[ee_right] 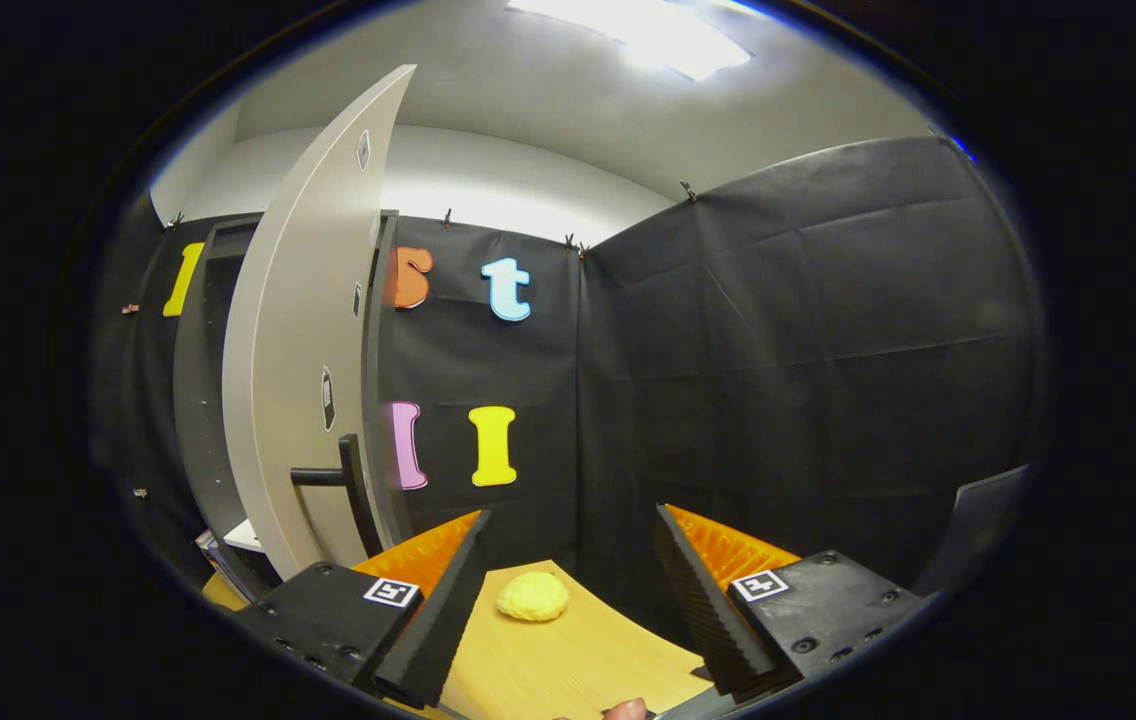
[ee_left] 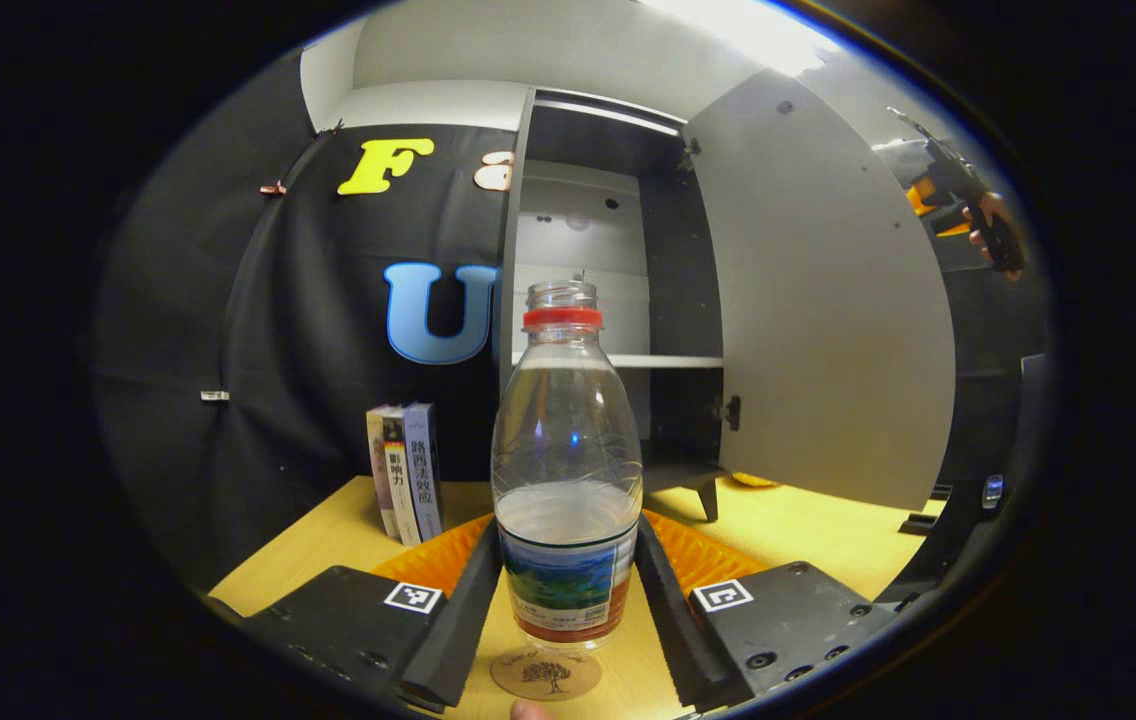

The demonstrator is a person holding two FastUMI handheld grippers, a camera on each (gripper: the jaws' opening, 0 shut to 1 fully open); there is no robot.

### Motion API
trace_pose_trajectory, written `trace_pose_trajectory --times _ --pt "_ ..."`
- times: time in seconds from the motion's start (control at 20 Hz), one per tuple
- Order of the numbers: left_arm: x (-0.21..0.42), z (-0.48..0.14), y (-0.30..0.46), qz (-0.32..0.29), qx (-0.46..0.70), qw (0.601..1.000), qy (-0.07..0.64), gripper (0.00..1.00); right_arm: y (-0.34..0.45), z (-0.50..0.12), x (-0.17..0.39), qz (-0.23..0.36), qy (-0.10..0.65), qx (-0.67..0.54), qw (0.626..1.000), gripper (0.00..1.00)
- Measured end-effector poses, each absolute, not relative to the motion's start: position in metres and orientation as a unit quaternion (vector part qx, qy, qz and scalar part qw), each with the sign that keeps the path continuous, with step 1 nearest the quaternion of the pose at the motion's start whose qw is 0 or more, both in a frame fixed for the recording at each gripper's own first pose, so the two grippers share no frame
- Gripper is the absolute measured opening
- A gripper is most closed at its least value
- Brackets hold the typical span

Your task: Open the cabinet door with the right hand, grasp the bottle in the cabinet with the left hand and place it on the coaster, then close the cabinet door with the right hand.

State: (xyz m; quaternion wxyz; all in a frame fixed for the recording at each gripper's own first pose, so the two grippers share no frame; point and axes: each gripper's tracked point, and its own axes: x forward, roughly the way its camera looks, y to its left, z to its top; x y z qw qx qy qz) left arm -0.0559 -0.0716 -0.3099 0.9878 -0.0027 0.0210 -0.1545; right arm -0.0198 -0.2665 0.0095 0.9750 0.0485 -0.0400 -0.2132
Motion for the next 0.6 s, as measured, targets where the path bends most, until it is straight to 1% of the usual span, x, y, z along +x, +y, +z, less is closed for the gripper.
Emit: trace_pose_trajectory --times 0.2,0.6 --pt "-0.053 -0.348 -0.060 -0.154 -0.005 0.987 0.033 0.77 -0.264 0.003 -0.023 -0.214 -0.027 0.047 0.975 0.96" --pt "-0.045 -0.389 -0.062 -0.164 0.012 0.985 0.042 0.78 -0.256 -0.001 -0.023 -0.214 -0.009 0.019 0.977 0.96"
